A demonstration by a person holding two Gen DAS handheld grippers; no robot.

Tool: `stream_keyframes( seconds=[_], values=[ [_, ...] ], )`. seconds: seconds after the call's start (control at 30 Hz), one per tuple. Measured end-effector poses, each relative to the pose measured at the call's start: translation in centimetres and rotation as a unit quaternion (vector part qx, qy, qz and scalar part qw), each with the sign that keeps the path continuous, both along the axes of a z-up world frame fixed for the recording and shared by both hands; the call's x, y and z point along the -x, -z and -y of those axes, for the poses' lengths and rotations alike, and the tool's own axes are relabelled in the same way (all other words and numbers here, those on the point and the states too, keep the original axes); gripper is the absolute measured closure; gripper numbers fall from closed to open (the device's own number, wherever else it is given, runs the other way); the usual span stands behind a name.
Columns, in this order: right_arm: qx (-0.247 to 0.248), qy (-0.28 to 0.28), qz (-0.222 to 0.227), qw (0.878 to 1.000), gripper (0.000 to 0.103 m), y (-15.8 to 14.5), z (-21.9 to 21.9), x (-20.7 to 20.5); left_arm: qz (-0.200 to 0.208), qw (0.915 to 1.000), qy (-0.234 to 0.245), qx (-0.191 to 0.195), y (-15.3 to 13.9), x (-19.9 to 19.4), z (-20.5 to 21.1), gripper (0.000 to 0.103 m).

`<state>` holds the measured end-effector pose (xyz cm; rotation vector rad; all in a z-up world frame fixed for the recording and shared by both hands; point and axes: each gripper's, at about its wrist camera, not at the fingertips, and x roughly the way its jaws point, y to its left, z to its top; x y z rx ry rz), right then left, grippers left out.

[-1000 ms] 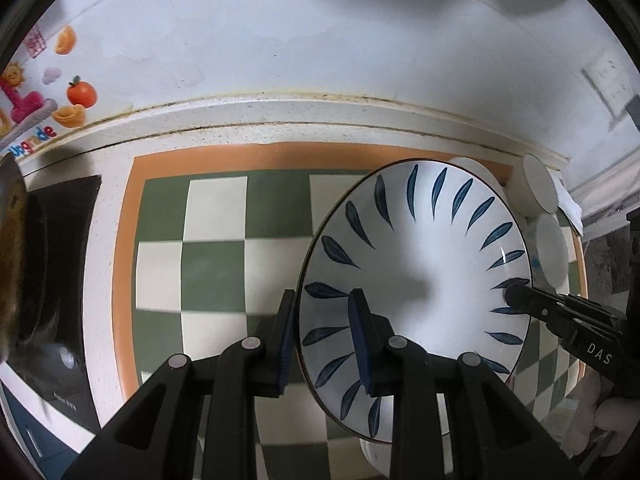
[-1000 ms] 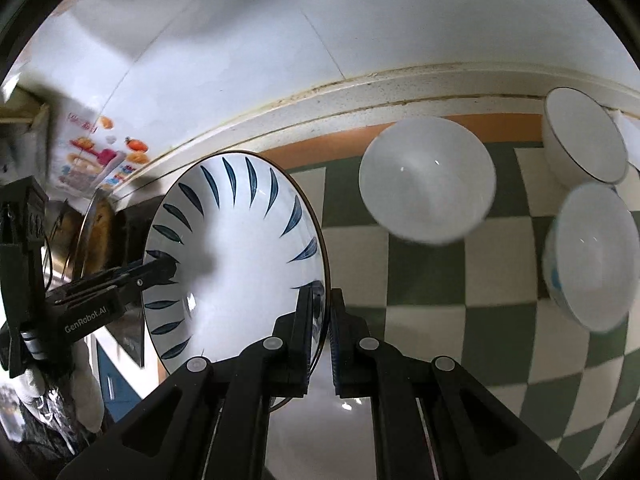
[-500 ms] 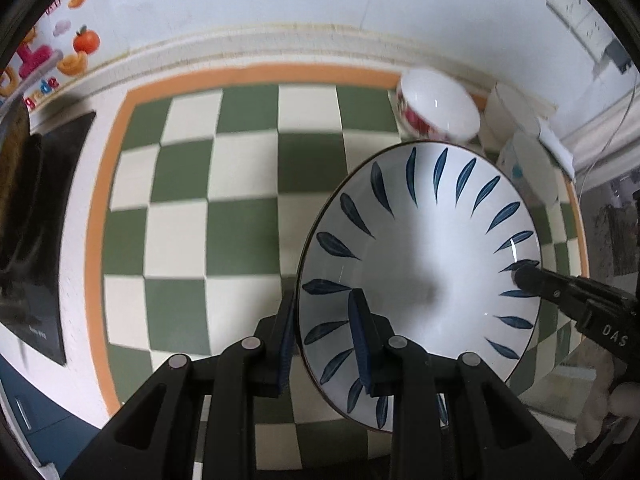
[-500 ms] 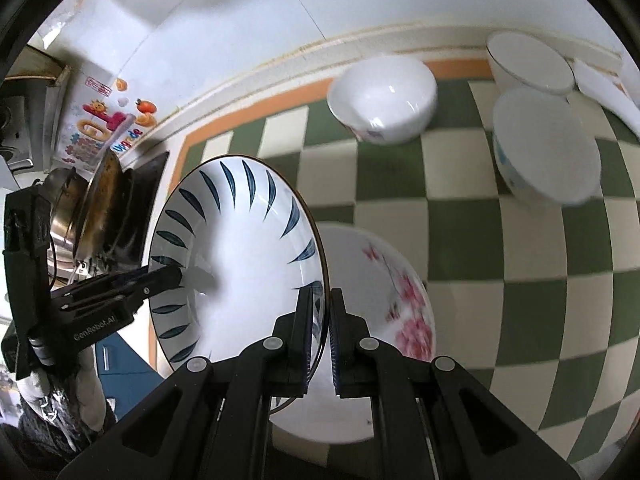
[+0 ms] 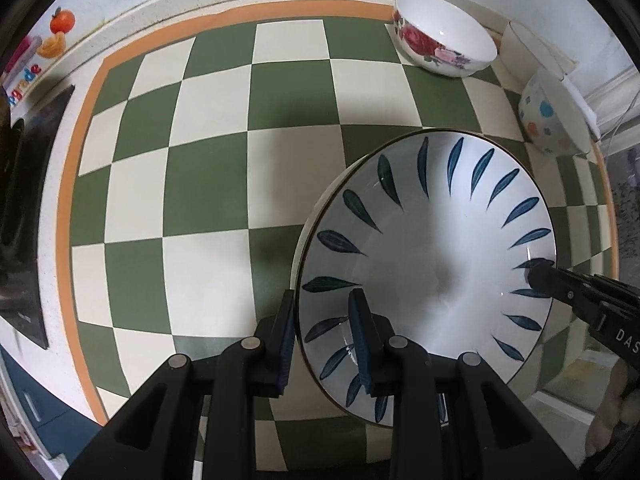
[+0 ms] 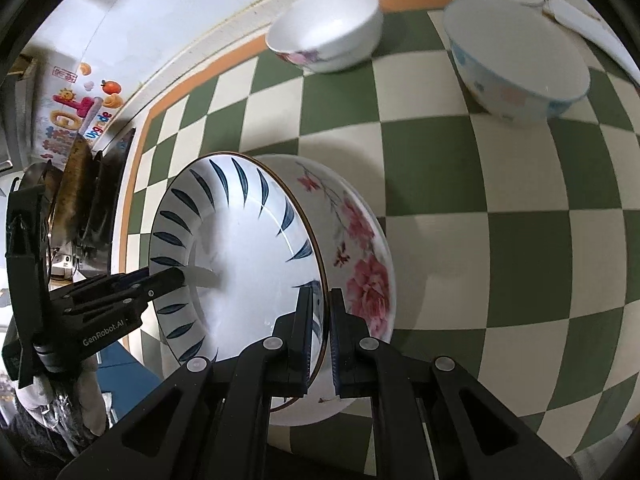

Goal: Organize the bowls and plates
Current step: 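Lower the plate stack onto the cloth and open the left gripper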

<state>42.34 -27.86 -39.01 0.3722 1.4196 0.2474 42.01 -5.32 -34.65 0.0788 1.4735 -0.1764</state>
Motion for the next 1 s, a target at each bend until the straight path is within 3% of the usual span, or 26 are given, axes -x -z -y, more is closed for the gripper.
stream_keyframes(
  seconds=[0.67, 1.0],
  values=[
    [-0.014, 0.003, -0.018, 1.0, 0.094, 1.4, 0.4, -0.9, 0.012, 0.9984, 0.016, -0.053, -0.3, -0.2, 2.4, 0.079],
    [0.017, -0.01, -0.042, 0.999, 0.091, 2.0, -0.6, -1.0, 0.009, 0.9981, 0.011, -0.06, -0.2, 0.0, 2.5, 0.079]
  ],
)
